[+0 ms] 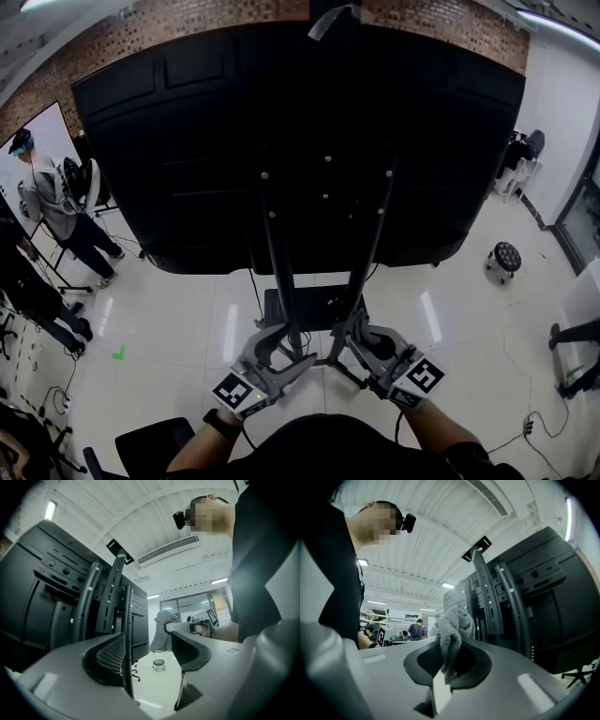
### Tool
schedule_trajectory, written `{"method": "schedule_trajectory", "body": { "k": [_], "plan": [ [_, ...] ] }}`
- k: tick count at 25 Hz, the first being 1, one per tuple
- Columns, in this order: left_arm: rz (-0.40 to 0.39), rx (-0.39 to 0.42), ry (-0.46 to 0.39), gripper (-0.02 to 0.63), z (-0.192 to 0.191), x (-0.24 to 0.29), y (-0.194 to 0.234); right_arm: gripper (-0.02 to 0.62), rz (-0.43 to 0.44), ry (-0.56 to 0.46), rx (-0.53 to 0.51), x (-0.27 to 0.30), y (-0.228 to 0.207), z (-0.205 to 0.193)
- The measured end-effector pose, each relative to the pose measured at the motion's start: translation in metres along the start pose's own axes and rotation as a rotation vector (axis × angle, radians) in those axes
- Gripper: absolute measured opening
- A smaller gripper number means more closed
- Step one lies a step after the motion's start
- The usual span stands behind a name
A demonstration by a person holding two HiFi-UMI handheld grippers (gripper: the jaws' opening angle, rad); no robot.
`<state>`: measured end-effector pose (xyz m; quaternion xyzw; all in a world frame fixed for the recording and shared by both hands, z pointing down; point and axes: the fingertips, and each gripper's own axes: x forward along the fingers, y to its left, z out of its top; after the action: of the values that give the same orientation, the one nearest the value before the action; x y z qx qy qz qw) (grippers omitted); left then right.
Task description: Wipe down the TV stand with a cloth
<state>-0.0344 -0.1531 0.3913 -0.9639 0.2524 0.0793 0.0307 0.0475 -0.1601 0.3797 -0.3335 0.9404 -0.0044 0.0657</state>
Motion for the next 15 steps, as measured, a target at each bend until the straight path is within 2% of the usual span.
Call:
{"method": "schedule_trajectory", "body": {
  "k": [9,15],
  "plan": [
    [0.022,0.095,-0.053,0.324,0.034,0.031,0.016,0.02,0.059,-0.043,-0.08,0.021,-0.028,0.04],
    [0.033,0.15,-0.097,0.324,0.066,0.045,0.035,0.021,0.085,-0.089,-0.201,0.037,-0.041,0.084]
  ]
}}
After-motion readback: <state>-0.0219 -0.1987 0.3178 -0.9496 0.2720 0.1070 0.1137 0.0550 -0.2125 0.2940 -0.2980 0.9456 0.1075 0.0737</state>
